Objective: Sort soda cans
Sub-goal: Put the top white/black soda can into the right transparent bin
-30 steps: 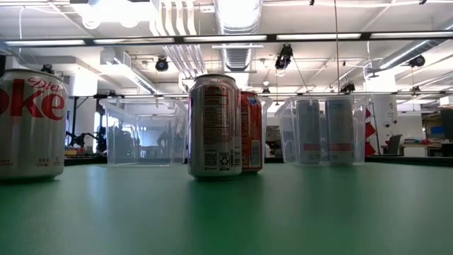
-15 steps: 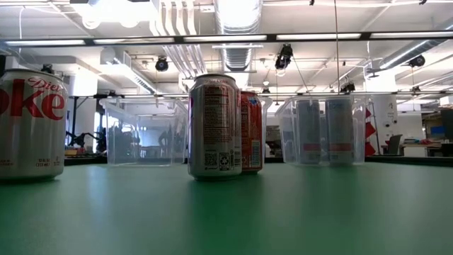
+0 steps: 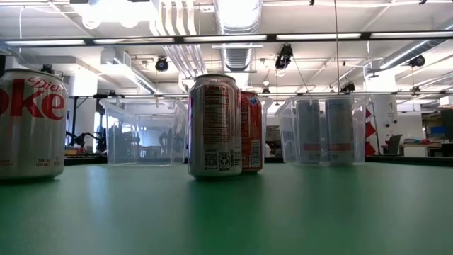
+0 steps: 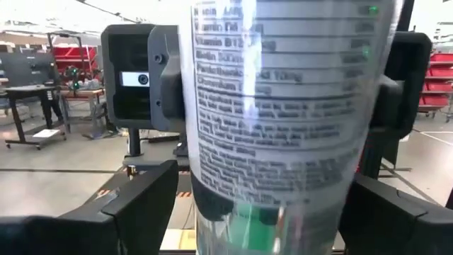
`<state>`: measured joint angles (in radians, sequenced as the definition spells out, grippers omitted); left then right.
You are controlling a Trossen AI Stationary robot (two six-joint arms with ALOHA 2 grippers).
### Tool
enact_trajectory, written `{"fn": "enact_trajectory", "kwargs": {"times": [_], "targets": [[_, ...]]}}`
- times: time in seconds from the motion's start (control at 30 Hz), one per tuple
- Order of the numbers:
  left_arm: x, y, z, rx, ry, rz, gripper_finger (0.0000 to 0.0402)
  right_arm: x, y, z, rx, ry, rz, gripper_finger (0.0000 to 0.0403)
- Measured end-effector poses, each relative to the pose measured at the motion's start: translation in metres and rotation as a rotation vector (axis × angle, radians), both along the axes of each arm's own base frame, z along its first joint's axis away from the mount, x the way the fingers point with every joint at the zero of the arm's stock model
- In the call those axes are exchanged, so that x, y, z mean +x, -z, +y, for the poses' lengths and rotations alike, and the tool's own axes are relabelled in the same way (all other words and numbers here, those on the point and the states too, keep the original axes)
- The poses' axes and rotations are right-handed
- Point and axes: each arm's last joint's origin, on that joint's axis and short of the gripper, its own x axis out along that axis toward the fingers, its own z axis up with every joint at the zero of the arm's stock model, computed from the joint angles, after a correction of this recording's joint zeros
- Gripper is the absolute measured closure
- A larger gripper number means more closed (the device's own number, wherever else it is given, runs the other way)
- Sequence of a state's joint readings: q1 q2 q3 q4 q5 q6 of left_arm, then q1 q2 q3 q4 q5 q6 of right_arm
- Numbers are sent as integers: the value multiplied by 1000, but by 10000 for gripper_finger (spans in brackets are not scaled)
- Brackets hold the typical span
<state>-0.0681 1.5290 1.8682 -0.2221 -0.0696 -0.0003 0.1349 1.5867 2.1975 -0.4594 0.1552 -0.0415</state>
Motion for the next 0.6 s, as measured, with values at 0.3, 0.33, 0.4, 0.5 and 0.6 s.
{"fn": "enact_trajectory", "kwargs": {"times": [0.3, 0.33, 0.4, 0.5, 0.6], "targets": [[-4, 0, 0, -11, 3, 24, 175, 0, 3, 0, 1, 2, 29, 137], [-5, 1, 0, -10, -2, 37, 180, 0, 3, 0, 1, 1, 34, 131], [-5, 4, 1, 3, -21, 75, 180, 0, 4, 0, 16, 2, 43, 117], [-2, 14, 2, 21, -64, 165, 180, -3, 3, -1, 18, 6, 49, 96], [-3, 26, 3, 36, -123, 284, 180, -7, 8, -2, 9, 11, 112, 77]]}}
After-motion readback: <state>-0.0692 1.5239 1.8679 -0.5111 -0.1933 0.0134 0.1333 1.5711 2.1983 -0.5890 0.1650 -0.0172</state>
